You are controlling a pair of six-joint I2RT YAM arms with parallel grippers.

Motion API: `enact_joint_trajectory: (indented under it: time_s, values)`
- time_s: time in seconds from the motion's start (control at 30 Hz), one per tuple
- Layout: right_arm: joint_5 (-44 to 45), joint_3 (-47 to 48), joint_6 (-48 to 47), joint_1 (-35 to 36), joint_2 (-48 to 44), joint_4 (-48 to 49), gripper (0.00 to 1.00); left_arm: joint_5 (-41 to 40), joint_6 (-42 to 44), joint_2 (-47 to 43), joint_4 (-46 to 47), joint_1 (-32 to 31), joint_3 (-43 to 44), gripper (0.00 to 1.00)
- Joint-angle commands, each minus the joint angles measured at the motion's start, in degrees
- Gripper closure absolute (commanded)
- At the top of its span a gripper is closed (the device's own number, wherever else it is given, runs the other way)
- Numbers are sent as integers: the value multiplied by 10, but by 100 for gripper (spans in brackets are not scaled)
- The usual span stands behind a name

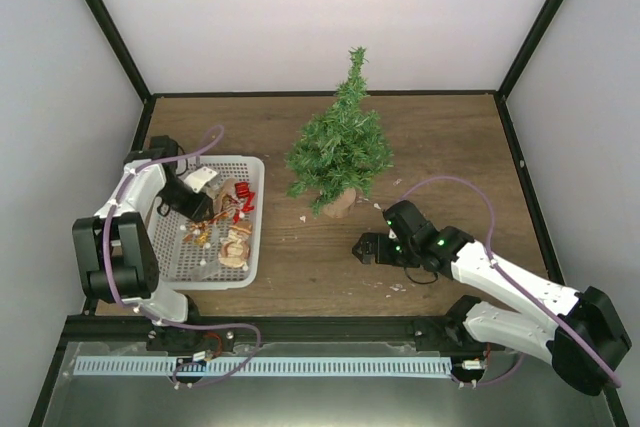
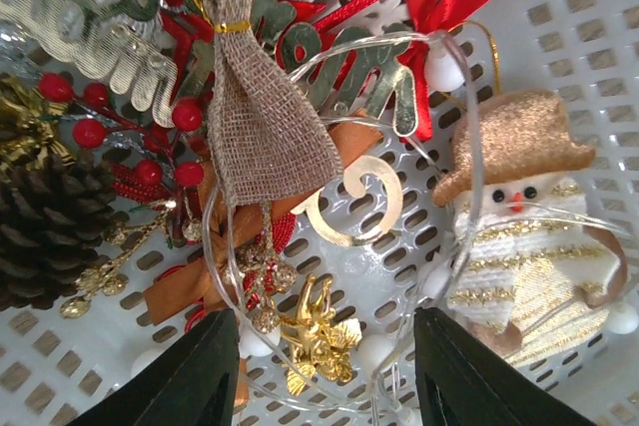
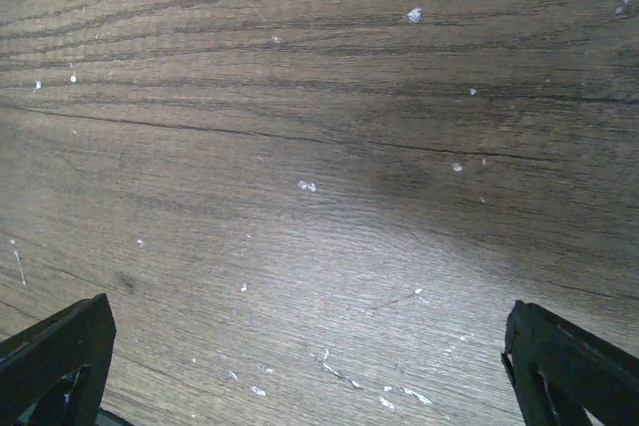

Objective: Decorate the small christmas tree

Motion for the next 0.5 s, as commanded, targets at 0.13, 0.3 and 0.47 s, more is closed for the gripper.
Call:
enact_joint_trajectory:
  time_s: [0.13,0.3,0.47]
  values:
    - [-3,4,-1,-3,7,12,1,5,-9,17,28,-3,-21,51]
    - [-6,7,-5,-3,13,11,1,10,-10,24,33,-4,-30,52]
    - [-5,9,-5,-3,15,9,1,39,-6,19,23,-4,-39,56]
